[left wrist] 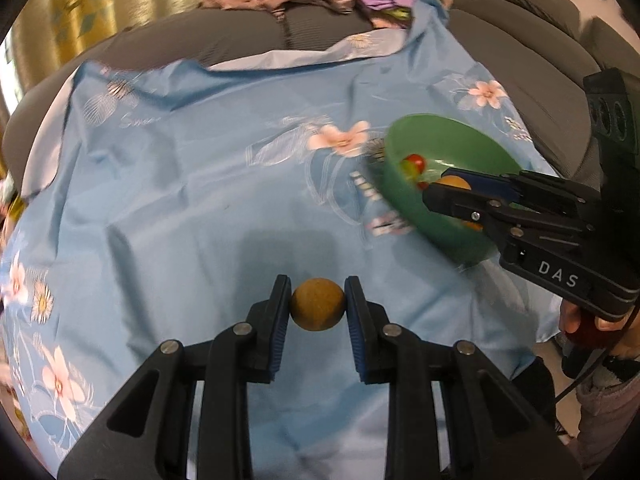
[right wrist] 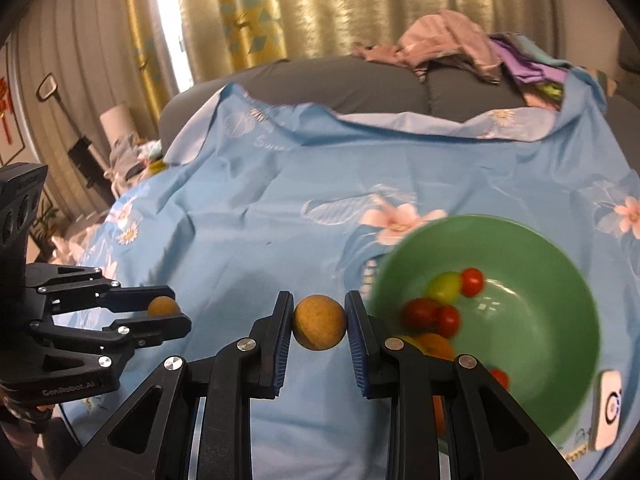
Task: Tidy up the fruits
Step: 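Carry both yellow tomatoes over the green bowl and open both tools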
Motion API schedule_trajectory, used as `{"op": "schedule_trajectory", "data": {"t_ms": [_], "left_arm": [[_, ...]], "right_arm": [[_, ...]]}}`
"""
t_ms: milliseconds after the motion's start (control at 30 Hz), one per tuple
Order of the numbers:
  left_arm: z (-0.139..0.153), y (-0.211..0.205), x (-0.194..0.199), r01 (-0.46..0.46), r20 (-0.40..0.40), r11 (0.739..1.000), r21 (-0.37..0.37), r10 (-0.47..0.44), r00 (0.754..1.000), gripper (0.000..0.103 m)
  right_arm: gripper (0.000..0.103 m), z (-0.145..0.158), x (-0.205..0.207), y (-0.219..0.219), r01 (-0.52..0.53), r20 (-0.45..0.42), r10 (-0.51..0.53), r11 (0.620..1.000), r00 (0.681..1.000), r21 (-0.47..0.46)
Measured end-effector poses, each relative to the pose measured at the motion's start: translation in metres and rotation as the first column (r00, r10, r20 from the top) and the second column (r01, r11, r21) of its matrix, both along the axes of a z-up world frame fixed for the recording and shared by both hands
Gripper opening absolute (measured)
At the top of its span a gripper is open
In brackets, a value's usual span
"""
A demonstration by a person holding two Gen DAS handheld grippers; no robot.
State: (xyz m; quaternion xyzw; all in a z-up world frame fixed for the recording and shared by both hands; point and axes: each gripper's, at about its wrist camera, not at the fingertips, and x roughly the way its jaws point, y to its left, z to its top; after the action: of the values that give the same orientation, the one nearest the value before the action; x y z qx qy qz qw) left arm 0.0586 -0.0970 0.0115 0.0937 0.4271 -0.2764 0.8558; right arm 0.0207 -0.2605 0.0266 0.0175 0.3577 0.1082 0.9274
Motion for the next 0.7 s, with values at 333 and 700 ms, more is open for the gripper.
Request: {"op": "schedule_trajectory", "data": {"t_ms": [333,700], "left_arm": [[0.015,-0.074,0.003,0.145,0.025,0.989,0.024,-0.146,0.989,0.027],[0.013,-0.147,0.012,0.235,0.021,0.971,0.043,-0.236,0.972,0.027]], "right_arm": [[0.029,0.006,-0.022,-0.061,0.131,0.028,-0.132,0.991,0.991,0.037],[0.029,0.0,-0.031,-0.109,0.228,0.012,-0.228,0.973,0.973,0.05]]}}
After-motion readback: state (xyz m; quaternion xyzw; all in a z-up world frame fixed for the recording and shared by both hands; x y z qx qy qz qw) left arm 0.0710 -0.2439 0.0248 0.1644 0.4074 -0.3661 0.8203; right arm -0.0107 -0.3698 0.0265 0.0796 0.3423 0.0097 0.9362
